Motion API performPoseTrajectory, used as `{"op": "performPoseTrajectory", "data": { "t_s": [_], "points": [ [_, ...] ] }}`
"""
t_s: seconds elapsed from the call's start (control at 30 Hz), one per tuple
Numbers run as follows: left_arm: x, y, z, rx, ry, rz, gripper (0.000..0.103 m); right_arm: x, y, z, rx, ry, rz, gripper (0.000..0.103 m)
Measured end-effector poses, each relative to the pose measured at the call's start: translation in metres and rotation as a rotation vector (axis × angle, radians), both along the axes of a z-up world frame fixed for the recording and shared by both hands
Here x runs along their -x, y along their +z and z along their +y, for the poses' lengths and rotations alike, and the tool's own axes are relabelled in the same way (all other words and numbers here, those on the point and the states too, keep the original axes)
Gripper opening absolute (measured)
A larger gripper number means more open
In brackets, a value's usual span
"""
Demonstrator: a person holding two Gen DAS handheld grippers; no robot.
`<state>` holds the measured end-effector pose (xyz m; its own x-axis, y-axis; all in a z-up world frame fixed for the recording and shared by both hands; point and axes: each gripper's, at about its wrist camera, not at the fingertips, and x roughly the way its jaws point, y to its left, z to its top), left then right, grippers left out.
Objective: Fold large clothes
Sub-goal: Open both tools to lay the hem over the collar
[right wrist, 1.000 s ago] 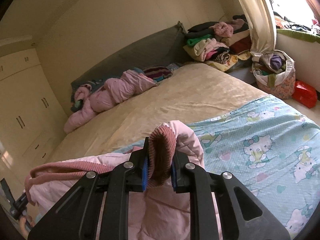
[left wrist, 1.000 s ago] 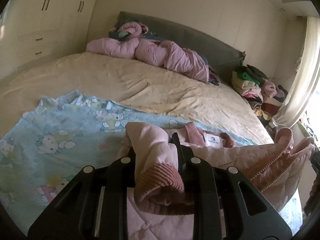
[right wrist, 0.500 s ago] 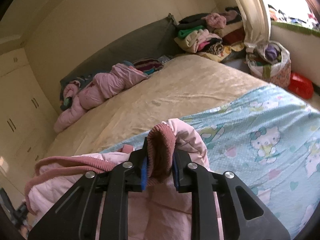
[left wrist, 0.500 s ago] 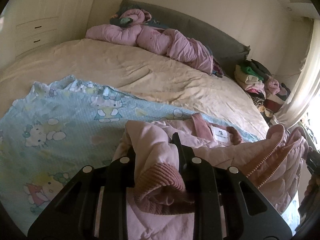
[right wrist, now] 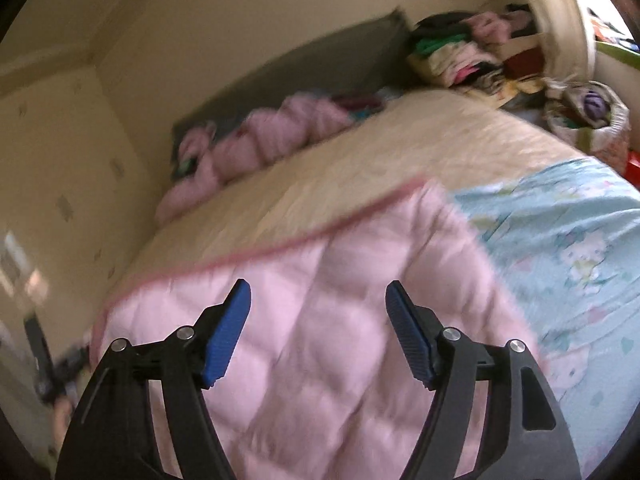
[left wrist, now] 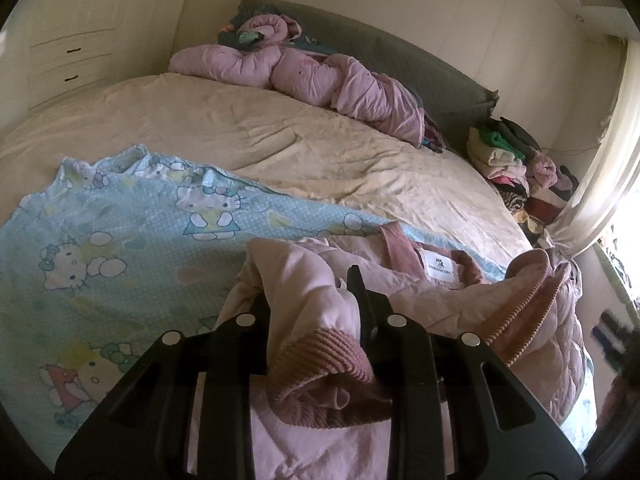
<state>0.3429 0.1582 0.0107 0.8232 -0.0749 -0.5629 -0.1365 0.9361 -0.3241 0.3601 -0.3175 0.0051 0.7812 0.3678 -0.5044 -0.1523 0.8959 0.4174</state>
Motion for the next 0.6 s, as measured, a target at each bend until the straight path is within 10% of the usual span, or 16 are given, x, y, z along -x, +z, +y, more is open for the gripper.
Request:
{"op": "performPoseTrajectory", "data": {
  "t_s": [0.6],
  "points": [
    [0.028,0.035,-0.01,-0.039,-0.009,-0.092,0.079,0.019,-0.046,0.07,0.167,0.137,0.113,0.075]
  ]
}}
